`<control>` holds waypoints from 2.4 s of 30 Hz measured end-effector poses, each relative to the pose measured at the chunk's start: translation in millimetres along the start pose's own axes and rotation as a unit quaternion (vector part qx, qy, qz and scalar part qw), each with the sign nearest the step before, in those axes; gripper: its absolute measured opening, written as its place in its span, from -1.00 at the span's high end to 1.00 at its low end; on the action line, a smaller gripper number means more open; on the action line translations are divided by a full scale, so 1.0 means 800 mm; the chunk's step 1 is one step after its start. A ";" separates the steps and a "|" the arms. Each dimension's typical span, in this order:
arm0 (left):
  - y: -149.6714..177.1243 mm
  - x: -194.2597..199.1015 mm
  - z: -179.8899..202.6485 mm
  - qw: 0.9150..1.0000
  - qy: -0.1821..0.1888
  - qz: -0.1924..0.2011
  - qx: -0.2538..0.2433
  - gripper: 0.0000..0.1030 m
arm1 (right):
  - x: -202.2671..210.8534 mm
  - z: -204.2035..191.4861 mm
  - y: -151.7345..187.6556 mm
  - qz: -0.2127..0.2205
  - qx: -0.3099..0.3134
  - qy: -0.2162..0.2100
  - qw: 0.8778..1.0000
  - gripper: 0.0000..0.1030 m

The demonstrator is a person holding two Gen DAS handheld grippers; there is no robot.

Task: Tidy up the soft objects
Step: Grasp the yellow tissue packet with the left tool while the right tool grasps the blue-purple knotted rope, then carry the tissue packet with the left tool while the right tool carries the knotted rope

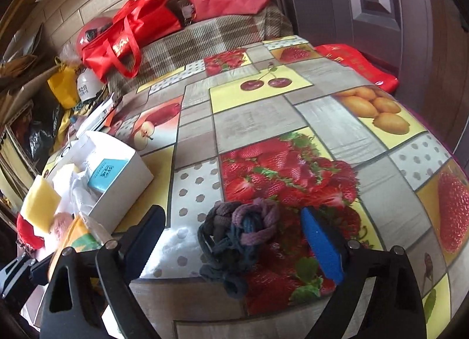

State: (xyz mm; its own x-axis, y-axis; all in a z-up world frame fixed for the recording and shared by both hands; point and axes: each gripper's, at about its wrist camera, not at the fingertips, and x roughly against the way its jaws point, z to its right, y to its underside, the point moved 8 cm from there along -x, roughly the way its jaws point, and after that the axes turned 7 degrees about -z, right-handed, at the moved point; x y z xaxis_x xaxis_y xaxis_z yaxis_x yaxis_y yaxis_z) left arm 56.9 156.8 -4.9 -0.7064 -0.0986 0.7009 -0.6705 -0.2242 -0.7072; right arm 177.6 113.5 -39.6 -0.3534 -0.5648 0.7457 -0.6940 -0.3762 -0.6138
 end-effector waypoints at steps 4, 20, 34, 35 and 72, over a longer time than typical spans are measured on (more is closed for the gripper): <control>-0.002 0.003 -0.005 1.000 -0.006 0.005 0.005 0.02 | -0.004 0.003 0.003 -0.010 -0.007 -0.004 1.000 -0.62; 0.033 -0.018 0.019 0.995 -0.056 -0.050 -0.060 -0.07 | -0.006 -0.009 0.009 -0.018 0.005 -0.009 1.000 -0.60; 0.016 0.010 0.012 1.000 -0.012 -0.007 -0.024 -0.07 | -0.006 -0.021 0.022 -0.037 0.083 0.018 0.996 0.63; 0.017 0.008 0.009 1.000 -0.004 -0.016 -0.022 -0.07 | -0.003 -0.017 0.024 -0.038 0.085 0.018 0.996 0.63; 0.043 -0.015 0.044 0.996 -0.050 -0.032 -0.072 -0.10 | 0.024 0.078 0.023 -0.022 -0.018 -0.032 0.999 0.63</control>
State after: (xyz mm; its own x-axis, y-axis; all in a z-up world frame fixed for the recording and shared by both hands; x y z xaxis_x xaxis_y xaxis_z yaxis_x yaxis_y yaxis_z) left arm 50.2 115.8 -34.1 -0.6391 -0.1865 0.7462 -0.7447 -0.0926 -0.6609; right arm 197.0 49.8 -52.6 -0.2812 -0.5948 0.7531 -0.7310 -0.3756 -0.5696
